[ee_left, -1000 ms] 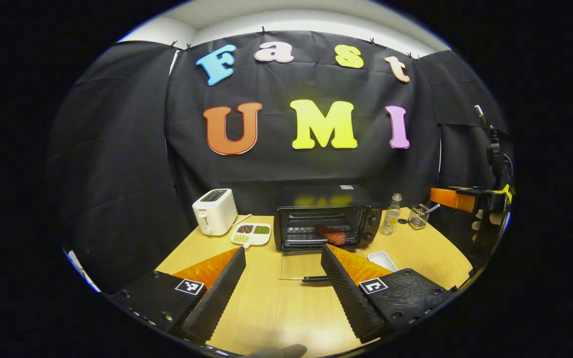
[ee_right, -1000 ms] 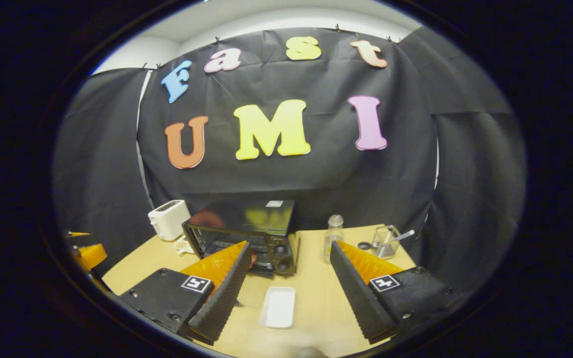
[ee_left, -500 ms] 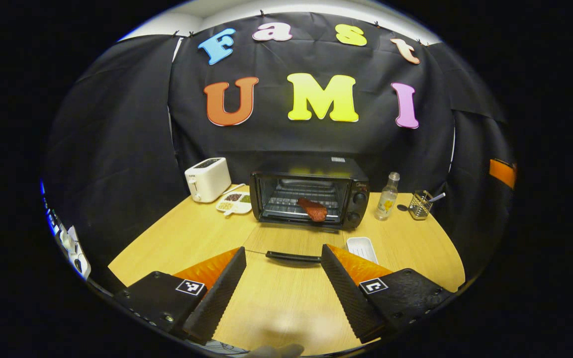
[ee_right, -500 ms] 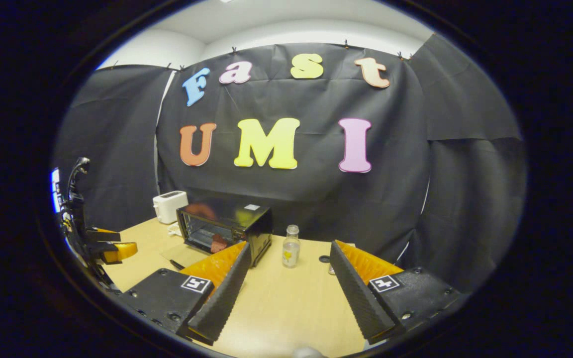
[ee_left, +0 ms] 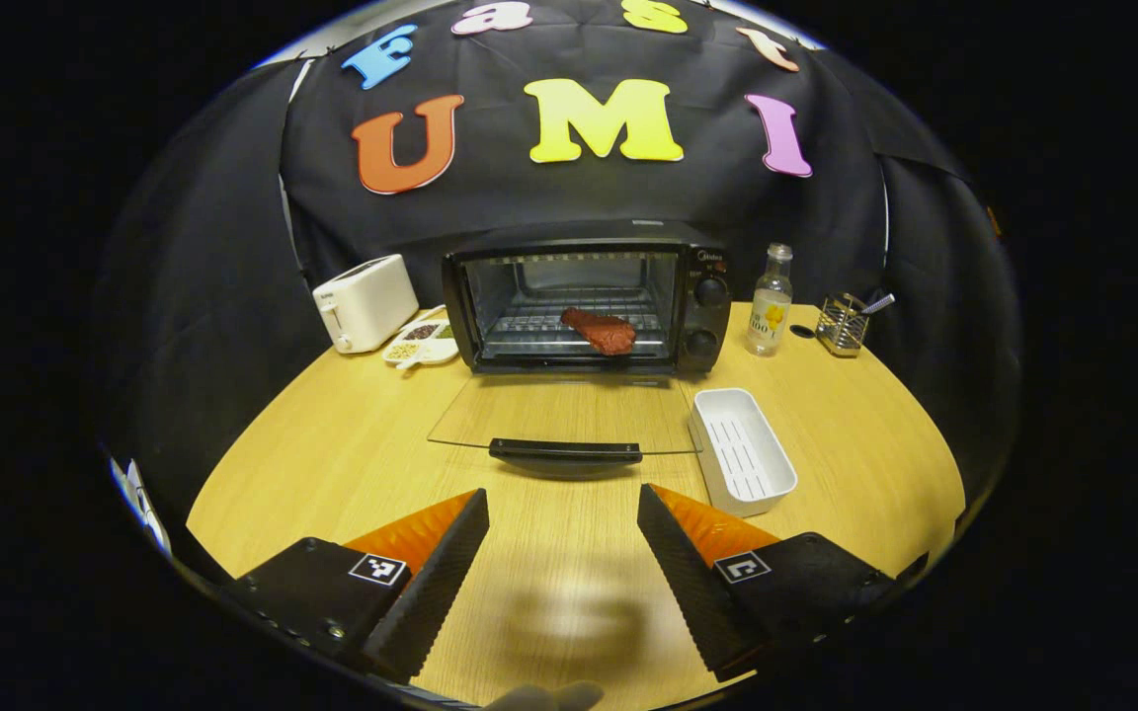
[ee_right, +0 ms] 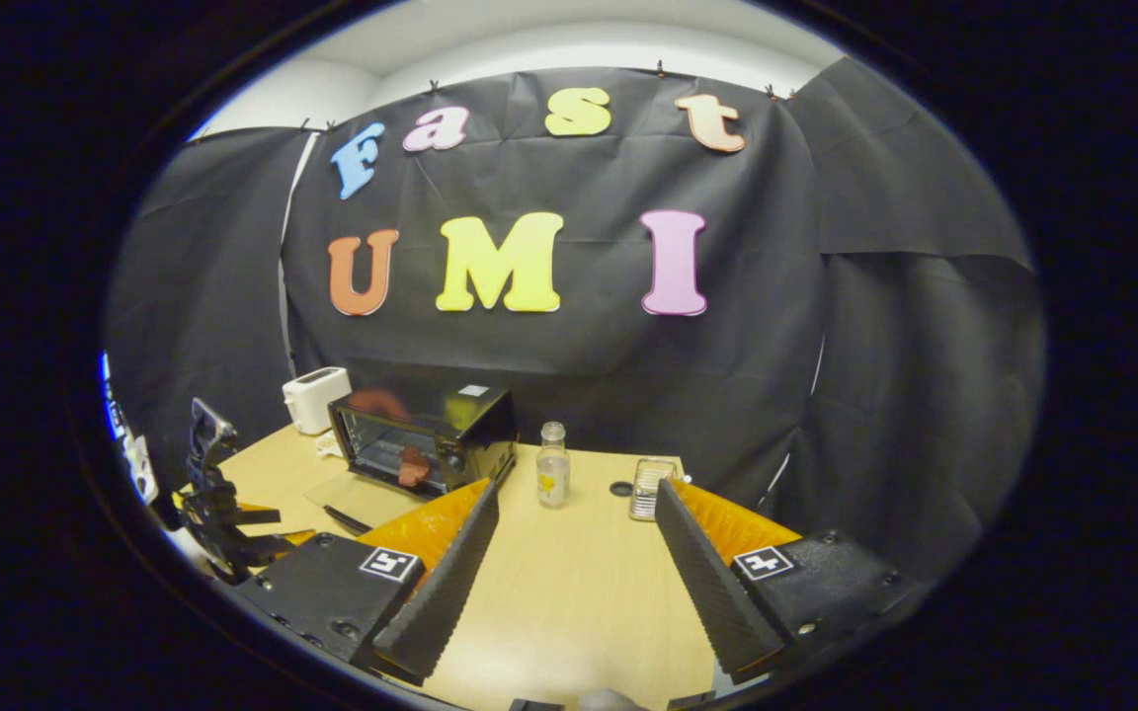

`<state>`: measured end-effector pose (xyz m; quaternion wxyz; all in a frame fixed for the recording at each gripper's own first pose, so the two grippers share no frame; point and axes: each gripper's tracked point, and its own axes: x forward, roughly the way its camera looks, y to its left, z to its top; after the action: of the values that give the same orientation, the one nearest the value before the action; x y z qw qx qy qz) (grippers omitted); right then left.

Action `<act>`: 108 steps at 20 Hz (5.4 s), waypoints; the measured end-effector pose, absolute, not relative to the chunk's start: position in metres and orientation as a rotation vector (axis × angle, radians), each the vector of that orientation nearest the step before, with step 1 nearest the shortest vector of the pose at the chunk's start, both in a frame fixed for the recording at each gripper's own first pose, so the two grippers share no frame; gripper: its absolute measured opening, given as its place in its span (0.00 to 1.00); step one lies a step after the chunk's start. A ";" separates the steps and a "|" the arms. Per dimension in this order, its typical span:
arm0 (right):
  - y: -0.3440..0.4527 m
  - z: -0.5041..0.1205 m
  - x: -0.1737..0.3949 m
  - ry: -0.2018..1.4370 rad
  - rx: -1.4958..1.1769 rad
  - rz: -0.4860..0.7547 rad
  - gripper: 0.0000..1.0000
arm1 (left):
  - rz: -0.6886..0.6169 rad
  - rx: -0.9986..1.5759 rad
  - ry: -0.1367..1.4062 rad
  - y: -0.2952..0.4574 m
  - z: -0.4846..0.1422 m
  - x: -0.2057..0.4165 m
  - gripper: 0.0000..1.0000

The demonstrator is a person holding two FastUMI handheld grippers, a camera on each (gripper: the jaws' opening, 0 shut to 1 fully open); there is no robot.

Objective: Open the electric oven with the left hand, put the food in, and close the electric oven.

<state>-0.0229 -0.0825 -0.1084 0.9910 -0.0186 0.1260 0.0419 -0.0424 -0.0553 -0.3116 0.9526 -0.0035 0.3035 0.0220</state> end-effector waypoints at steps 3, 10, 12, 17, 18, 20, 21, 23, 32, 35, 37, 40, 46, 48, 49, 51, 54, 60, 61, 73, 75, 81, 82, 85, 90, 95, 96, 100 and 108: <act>-0.073 -0.098 -0.020 0.267 -0.020 0.035 1.00 | 0.007 -0.014 0.660 -0.055 -0.345 -0.032 0.98; -0.052 -0.076 -0.011 0.296 -0.032 -0.034 1.00 | -0.029 0.005 0.686 -0.040 -0.383 0.000 0.97; -0.048 -0.078 -0.012 0.300 -0.017 -0.046 1.00 | -0.040 0.009 0.693 -0.038 -0.389 0.006 0.97; -0.058 -0.079 -0.020 0.324 -0.008 -0.110 1.00 | -0.062 0.040 0.707 -0.040 -0.404 0.020 0.97; -0.059 -0.079 -0.020 0.327 -0.012 -0.120 1.00 | -0.066 0.047 0.704 -0.040 -0.405 0.024 0.97; -0.060 -0.079 -0.021 0.329 -0.006 -0.133 1.00 | -0.079 0.061 0.696 -0.042 -0.404 0.028 0.97; -0.060 -0.078 -0.022 0.330 0.005 -0.135 0.96 | -0.076 0.058 0.696 -0.043 -0.406 0.027 0.98; -0.057 -0.079 -0.023 0.329 0.021 -0.139 1.00 | -0.077 0.057 0.697 -0.042 -0.405 0.027 0.97; -0.061 -0.091 -0.027 0.340 0.110 -0.162 1.00 | -0.092 0.058 0.677 -0.038 -0.380 0.029 0.97; -0.057 -0.095 -0.026 0.346 0.139 -0.156 1.00 | -0.096 0.057 0.651 -0.039 -0.365 0.034 0.97; -0.055 -0.096 -0.027 0.347 0.152 -0.152 1.00 | -0.096 0.047 0.638 -0.040 -0.355 0.037 0.98; -0.054 -0.097 -0.027 0.341 0.156 -0.154 1.00 | -0.096 0.046 0.604 -0.040 -0.335 0.046 0.99; -0.055 -0.097 -0.026 0.330 0.169 -0.156 1.00 | -0.100 0.052 0.534 -0.038 -0.299 0.070 0.99; -0.056 -0.099 -0.026 0.332 0.173 -0.158 1.00 | -0.096 0.056 0.517 -0.036 -0.292 0.080 0.98; -0.057 -0.099 -0.026 0.331 0.175 -0.162 1.00 | -0.095 0.061 0.507 -0.035 -0.288 0.084 0.98; -0.060 -0.098 -0.028 0.328 0.180 -0.169 1.00 | -0.096 0.064 0.493 -0.036 -0.279 0.093 0.98; -0.064 -0.096 -0.030 0.323 0.182 -0.185 1.00 | -0.099 0.069 0.468 -0.034 -0.267 0.111 0.98; -0.064 -0.092 -0.033 0.313 0.178 -0.192 1.00 | -0.081 0.002 0.454 -0.035 -0.249 0.139 0.97; -0.062 -0.093 -0.032 0.313 0.172 -0.189 1.00 | -0.081 -0.001 0.453 -0.035 -0.248 0.138 0.96; 0.003 -0.138 0.004 0.354 0.118 -0.027 1.00 | -0.016 -0.019 0.391 0.012 -0.210 0.059 0.97; 0.015 -0.132 0.009 0.339 0.115 0.002 1.00 | 0.003 -0.013 0.344 0.021 -0.184 0.044 0.97; 0.032 -0.064 0.019 0.160 0.070 0.042 1.00 | 0.071 0.067 0.128 0.046 -0.071 0.010 0.96; 0.035 -0.046 0.021 0.113 0.059 0.050 1.00 | 0.082 0.068 0.102 0.049 -0.056 0.007 0.96; 0.046 0.008 0.020 -0.012 0.048 0.075 1.00 | 0.103 0.042 0.034 0.053 -0.014 0.002 0.96; 0.052 0.057 0.008 -0.133 0.026 0.081 1.00 | 0.118 0.010 -0.042 0.053 0.030 -0.003 0.96; 0.044 0.051 0.003 -0.105 0.045 0.062 1.00 | 0.088 0.017 -0.060 0.043 0.041 -0.002 0.96; 0.040 0.049 0.001 -0.099 0.045 0.053 0.96 | 0.080 0.017 -0.061 0.040 0.041 -0.001 0.96; 0.030 0.047 -0.004 -0.084 0.039 0.028 0.96 | 0.052 0.031 -0.059 0.028 0.041 0.003 0.96; 0.024 0.048 -0.006 -0.077 0.025 0.013 1.00 | -0.007 0.021 -0.044 0.009 0.037 0.011 0.96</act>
<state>-0.0061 0.0237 0.0482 0.9992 0.0125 -0.0386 0.0067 0.0112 0.0087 0.0368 0.9997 0.0106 -0.0219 -0.0037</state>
